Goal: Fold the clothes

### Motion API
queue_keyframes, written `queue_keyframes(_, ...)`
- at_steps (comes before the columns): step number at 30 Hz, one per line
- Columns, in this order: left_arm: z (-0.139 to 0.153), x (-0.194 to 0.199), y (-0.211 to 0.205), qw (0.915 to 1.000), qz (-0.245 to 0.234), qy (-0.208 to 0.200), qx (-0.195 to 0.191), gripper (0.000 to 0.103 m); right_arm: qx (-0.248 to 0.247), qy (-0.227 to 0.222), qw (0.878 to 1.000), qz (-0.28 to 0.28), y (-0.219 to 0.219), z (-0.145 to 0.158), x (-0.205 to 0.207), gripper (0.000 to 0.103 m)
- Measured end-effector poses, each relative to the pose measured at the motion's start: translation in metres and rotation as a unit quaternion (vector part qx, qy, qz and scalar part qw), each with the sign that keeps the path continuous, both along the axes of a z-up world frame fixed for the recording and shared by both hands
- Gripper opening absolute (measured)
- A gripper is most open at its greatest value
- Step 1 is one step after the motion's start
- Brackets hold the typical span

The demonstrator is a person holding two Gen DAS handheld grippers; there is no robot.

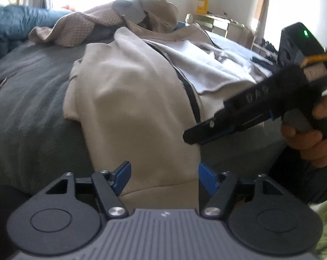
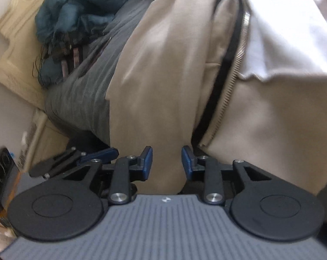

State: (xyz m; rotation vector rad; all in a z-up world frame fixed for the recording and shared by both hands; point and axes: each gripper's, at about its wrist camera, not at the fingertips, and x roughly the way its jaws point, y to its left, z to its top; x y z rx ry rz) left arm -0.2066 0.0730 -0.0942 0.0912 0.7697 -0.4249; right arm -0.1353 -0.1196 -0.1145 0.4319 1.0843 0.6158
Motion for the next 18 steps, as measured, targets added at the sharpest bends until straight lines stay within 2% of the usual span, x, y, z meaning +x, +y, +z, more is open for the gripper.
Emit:
queue_keyframes(1,-0.002,0.001,-0.01,0.9999,-0.005,-0.001,0.012,0.072,0.01,0.008,1.0,-0.015,-0.007,-0.002,-0.002,0.042)
queue_keyframes(2,-0.005,0.002,-0.018,0.9996,-0.01,0.0,0.025,0.072,0.015,0.013,0.999,-0.029,-0.015,-0.005,-0.003,0.046)
queue_keyframes(4,-0.011,0.004,-0.035,0.9984,-0.019,0.007,0.053,0.071,0.042,0.028,0.997,-0.056,-0.034,-0.012,-0.007,0.046)
queue_keyframes(6,-0.017,0.007,-0.048,0.9965,-0.005,0.016,0.082,0.068,0.092,0.048,0.992,-0.074,-0.048,-0.022,-0.008,0.046)
queue_keyframes(8,-0.023,0.009,-0.059,0.993,0.017,0.013,0.116,0.047,0.121,0.054,0.988,-0.085,-0.053,-0.028,-0.009,0.046)
queue_keyframes(9,-0.024,0.008,-0.061,0.9914,0.025,0.005,0.128,0.043,0.132,0.053,0.986,-0.089,-0.056,-0.029,-0.01,0.046)
queue_keyframes(10,-0.023,0.007,-0.061,0.9916,0.028,0.004,0.126,0.037,0.142,0.051,0.984,-0.092,-0.059,-0.03,-0.011,0.046)
queue_keyframes(11,-0.02,0.005,-0.057,0.9927,0.037,0.006,0.114,0.025,0.152,0.047,0.983,-0.092,-0.063,-0.03,-0.012,0.046)
queue_keyframes(13,-0.01,0.003,-0.047,0.9938,0.06,0.008,0.093,0.013,0.17,0.038,0.981,-0.09,-0.069,-0.028,-0.014,0.046)
queue_keyframes(15,0.009,0.002,-0.031,0.9953,0.077,0.006,0.059,0.011,0.185,0.025,0.978,-0.09,-0.074,-0.025,-0.015,0.046)
queue_keyframes(18,0.053,0.007,0.005,0.994,0.108,-0.016,-0.007,0.01,0.209,0.016,0.973,-0.096,-0.083,-0.022,-0.012,0.046)
